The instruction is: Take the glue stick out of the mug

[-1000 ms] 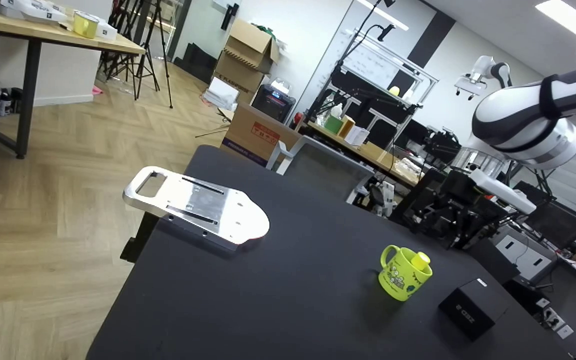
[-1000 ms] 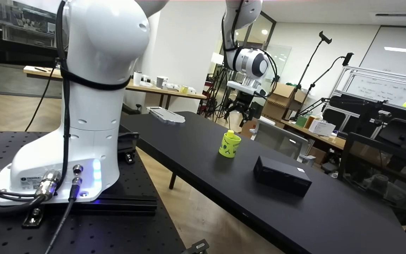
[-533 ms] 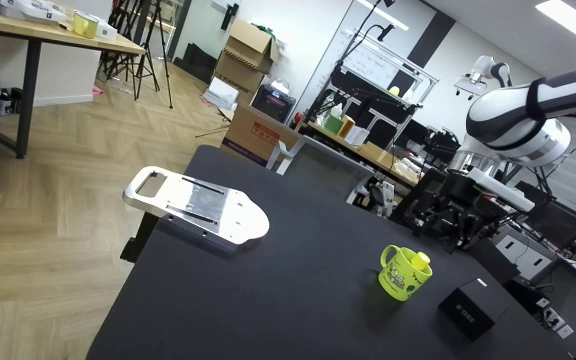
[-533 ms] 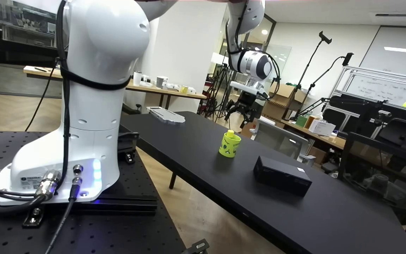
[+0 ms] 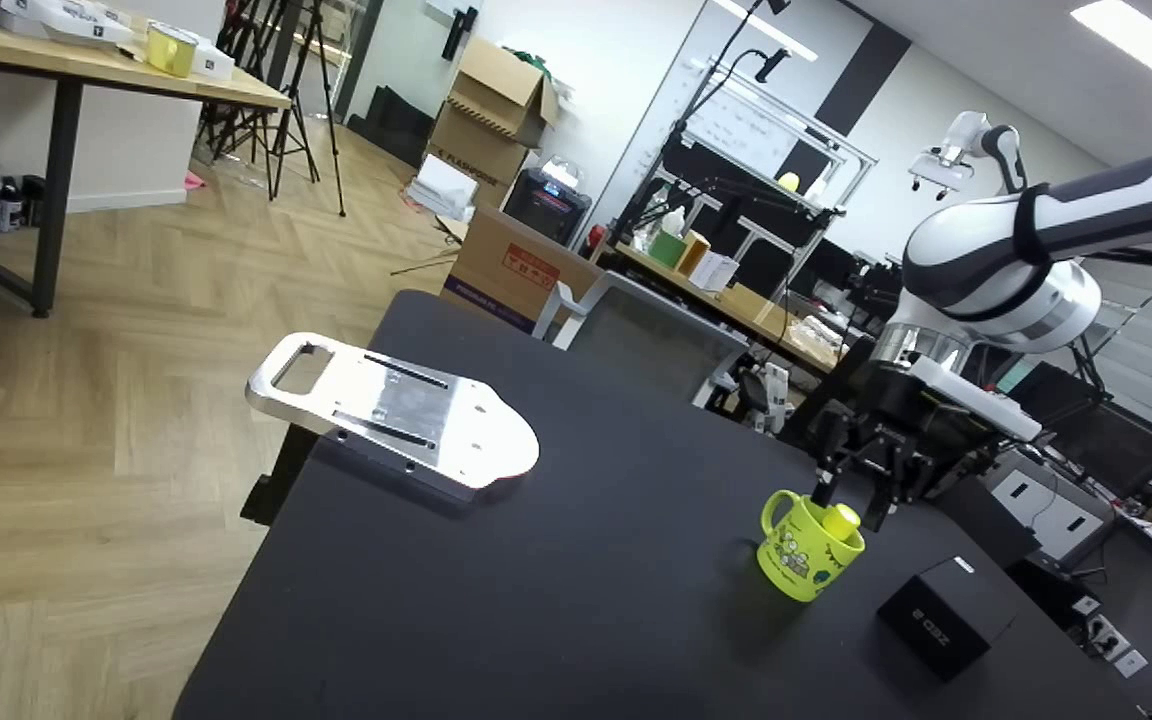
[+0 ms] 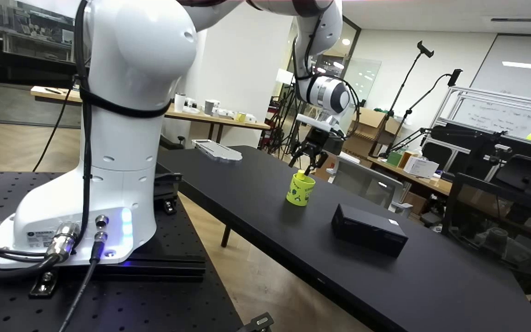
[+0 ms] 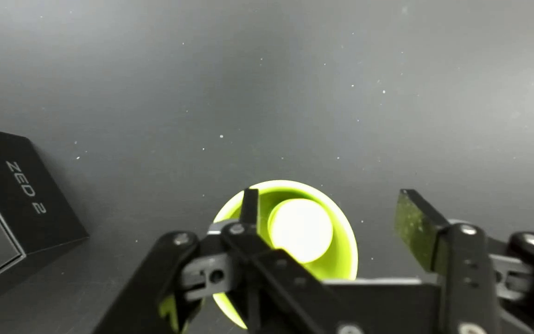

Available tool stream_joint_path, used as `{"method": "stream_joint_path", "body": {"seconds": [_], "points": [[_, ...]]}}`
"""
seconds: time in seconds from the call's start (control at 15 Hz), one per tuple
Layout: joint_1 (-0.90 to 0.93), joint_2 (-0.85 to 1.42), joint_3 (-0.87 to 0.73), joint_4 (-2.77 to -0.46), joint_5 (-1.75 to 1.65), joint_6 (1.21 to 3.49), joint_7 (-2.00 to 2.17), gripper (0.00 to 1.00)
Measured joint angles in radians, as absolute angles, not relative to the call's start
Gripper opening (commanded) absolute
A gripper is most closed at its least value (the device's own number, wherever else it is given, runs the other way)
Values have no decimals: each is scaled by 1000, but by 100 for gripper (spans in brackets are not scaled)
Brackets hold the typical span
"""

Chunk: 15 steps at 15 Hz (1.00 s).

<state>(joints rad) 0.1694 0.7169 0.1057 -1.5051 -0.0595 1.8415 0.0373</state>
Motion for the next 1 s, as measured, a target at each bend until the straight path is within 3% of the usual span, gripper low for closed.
{"method": "stream_joint_path", "body": {"seconds": [0.4, 1.0], "points": [[169, 718, 85, -1499, -60, 1832, 38, 8], [166, 595, 104, -1468, -29, 1703, 26, 8]]}}
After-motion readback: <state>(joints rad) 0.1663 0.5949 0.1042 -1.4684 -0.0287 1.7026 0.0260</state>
